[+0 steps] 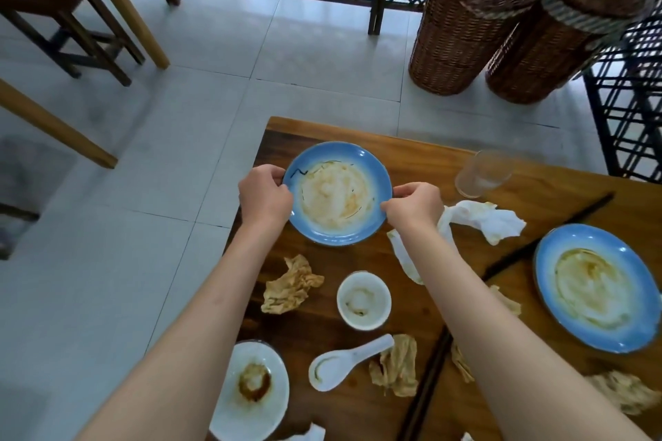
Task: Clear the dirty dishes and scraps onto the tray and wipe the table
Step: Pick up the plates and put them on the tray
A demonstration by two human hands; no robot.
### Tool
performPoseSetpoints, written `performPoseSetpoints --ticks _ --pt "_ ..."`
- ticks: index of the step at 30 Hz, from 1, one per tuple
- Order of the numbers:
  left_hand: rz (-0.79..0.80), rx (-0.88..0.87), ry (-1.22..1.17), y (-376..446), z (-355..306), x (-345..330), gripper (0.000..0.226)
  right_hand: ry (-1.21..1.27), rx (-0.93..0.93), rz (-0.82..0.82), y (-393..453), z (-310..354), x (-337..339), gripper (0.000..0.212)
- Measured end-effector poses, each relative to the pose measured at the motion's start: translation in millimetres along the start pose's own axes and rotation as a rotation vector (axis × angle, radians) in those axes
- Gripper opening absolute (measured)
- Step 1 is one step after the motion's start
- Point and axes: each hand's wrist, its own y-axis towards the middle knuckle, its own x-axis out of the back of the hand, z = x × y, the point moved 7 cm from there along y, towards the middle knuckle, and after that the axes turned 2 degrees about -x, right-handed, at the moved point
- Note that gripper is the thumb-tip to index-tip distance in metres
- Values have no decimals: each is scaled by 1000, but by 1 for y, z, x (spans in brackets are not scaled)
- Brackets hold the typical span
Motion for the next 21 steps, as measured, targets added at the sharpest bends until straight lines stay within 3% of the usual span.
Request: performPoseSetpoints --ticks 7,14,21 --pt "80 192 -159 -2 18 -8 33 278 -213 193 -9 -15 -4 29" --pt "104 156 -299 -27 -4 1 35 393 -213 186 -23 -22 34 29" --pt "182 100 -372 -85 -63 9 37 429 -115 126 -38 -37 120 18"
